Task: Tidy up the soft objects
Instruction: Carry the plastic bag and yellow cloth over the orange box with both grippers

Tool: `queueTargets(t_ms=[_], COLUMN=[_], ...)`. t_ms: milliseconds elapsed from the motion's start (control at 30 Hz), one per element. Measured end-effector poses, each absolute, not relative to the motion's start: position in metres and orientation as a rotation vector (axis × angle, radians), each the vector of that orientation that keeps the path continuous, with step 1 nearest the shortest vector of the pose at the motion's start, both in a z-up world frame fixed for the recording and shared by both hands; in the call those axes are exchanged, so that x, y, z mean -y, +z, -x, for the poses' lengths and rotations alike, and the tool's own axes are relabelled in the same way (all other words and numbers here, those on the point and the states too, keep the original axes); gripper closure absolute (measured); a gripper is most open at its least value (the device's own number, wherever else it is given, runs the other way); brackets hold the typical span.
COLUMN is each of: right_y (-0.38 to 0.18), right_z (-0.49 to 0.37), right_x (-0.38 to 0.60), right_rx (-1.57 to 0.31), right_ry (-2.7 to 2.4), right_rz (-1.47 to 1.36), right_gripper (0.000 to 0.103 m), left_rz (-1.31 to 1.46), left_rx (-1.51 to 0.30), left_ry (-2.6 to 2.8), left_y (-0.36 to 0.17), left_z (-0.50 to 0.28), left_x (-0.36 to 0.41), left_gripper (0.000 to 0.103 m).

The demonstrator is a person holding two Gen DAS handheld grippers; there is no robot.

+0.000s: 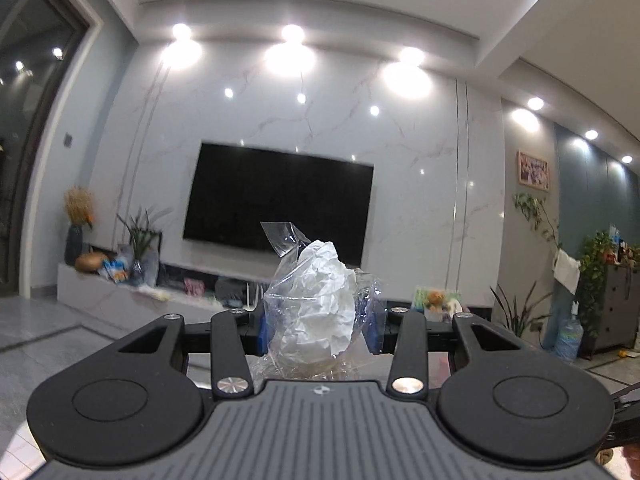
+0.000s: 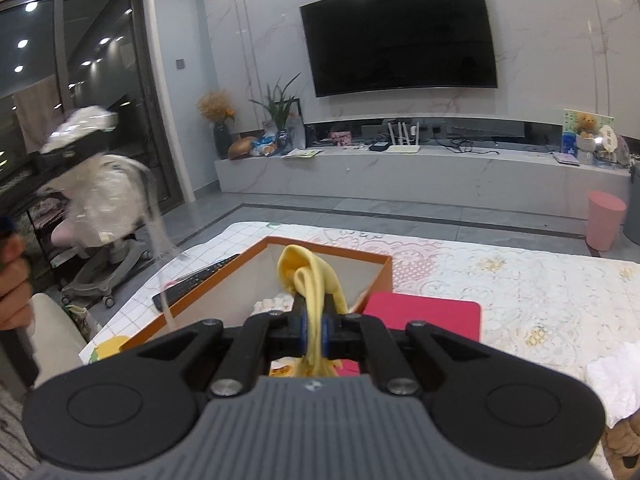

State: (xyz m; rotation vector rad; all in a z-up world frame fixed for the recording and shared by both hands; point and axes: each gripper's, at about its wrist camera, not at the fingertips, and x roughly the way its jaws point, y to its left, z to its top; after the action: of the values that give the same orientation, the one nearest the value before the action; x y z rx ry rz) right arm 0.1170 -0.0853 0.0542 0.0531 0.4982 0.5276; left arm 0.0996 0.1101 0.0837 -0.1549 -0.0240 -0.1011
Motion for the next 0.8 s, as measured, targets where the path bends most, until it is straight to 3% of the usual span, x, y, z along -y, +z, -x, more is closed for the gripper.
queueTargets(t_ms=[167, 367, 700, 800], right_y=[0.052, 0.045, 0.039, 0.04], right_z=[-0.115, -0.116, -0.11, -0.108], right_x=[0.074, 0.067, 0.057, 0.054], right_rx=[-0.501, -0.52, -0.53, -0.522], right_ry=[0.569, 0.584, 0.578, 0.58], right_rz=[-0.03, -0.015, 0.0, 0.003], right_gripper=[0.099, 0.099, 0.099, 0.099], left_rz=[0.188, 0.039, -0.05, 0.046], left_rx=[-0.06, -0.145, -0.417, -0.47], left_ry=[-0.038, 0.035, 0.026, -0.028], left_y=[0.053, 0.03, -0.005, -0.008], left_z=[-0.126, -0.159, -0.191, -0.192], left_x=[-0.106, -0.088, -0.067, -0.079], left_gripper=[0.055, 0.055, 0.054, 0.047])
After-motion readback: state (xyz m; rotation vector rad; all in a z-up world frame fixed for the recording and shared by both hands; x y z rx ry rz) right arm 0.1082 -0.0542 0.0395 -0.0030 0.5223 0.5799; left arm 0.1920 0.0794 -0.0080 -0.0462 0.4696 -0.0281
